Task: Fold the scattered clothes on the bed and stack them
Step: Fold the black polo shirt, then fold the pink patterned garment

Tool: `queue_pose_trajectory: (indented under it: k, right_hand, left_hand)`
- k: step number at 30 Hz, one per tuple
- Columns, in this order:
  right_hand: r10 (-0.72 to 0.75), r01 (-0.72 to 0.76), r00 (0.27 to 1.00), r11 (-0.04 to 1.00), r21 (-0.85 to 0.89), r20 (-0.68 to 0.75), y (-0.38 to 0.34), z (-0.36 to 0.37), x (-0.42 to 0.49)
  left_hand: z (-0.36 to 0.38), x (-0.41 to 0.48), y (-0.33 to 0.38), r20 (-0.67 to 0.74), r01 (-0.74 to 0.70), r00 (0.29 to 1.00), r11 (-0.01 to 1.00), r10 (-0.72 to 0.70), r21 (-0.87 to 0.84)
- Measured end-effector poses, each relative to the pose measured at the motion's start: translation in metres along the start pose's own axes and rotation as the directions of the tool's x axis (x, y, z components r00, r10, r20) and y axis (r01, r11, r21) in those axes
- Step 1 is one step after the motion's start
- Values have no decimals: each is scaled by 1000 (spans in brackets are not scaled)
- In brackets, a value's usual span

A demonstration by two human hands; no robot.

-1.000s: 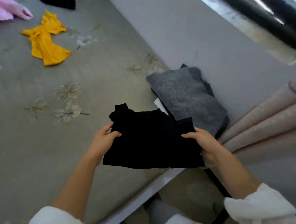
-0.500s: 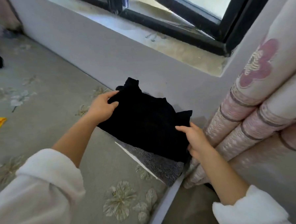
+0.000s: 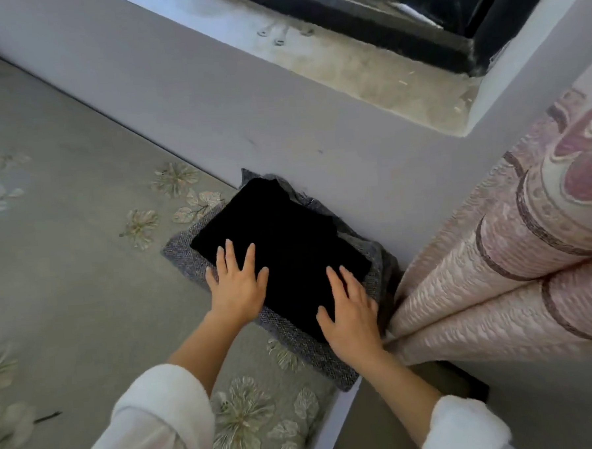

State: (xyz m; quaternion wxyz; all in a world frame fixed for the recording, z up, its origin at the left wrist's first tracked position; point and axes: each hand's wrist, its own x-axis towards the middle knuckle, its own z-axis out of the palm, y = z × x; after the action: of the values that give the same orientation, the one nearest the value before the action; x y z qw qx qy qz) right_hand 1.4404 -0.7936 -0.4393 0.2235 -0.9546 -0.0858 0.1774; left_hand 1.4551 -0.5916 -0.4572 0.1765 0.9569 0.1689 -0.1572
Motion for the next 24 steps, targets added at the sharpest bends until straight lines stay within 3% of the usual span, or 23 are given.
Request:
queue_pose_trajectory:
  k: [2, 5, 11, 14, 17, 21, 24]
  right_hand:
    - [-123, 135, 983, 988, -81, 138, 0, 10, 8]
    - [-117, 169, 943, 975, -145, 311, 8, 23, 18]
    - [-43, 160, 896, 960, -231, 442, 11, 19, 35]
    - [-14, 164, 874, 949, -268, 486, 7, 12, 37]
    - [-36, 182, 897, 939, -293, 440, -3, 6, 34]
    - [-146, 188, 965, 965, -182, 220, -29, 1, 18]
    - [-221, 258, 950, 954, -154, 222, -48, 5, -3]
  left_hand:
    - [14, -3, -5, 11, -10, 1000, 997, 10, 75]
    - [24, 3, -17, 60, -25, 998, 991, 17, 129]
    - [11, 21, -14, 253, -14, 968, 996, -8, 85]
    - [-10, 18, -18, 370, -79, 928, 991, 34, 107]
    - [-22, -2, -20, 417, -98, 908, 988, 40, 119]
    - [-11, -49, -31, 250, 14, 968, 999, -6, -30]
    - [0, -100, -48, 265, 92, 962, 991, -63, -99]
